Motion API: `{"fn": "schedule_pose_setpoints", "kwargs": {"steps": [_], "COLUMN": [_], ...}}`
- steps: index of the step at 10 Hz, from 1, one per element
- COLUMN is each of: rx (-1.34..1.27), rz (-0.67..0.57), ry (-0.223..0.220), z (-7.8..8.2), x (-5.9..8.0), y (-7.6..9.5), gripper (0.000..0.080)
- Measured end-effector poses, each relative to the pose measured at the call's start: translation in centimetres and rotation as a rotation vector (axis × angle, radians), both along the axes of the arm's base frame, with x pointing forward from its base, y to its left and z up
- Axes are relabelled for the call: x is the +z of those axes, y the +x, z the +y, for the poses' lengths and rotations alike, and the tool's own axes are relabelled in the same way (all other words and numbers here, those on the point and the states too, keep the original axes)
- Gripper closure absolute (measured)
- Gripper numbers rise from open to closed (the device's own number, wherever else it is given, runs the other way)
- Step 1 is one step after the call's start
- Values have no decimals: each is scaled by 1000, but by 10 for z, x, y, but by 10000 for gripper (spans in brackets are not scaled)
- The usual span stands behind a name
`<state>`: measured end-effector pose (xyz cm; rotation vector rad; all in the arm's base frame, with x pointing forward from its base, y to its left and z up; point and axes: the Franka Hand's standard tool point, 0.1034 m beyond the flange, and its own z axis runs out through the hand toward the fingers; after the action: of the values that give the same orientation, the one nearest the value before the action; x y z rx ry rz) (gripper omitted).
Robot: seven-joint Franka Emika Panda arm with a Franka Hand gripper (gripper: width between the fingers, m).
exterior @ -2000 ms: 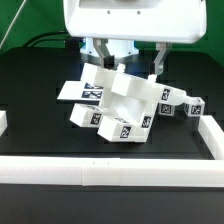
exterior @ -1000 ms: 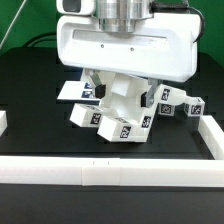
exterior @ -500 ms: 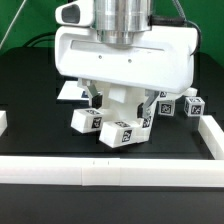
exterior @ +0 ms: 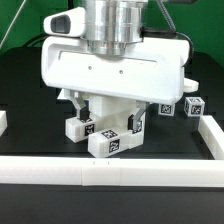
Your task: Assemble chair
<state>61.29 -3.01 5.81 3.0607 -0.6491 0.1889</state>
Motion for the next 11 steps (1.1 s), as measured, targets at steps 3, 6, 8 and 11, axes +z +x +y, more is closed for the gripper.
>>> {"fn": "schedule_pose_setpoints", "kwargs": {"steps": [3, 6, 8, 11], "rx": [3, -42, -97, -185], "rz": [41, 101, 201, 295], "ry": [23, 64, 141, 248], "z": [-13, -16, -14, 10], "x": [21, 48, 64, 76], "y": [3, -7, -20, -40], "gripper": [150, 150, 150, 150]}}
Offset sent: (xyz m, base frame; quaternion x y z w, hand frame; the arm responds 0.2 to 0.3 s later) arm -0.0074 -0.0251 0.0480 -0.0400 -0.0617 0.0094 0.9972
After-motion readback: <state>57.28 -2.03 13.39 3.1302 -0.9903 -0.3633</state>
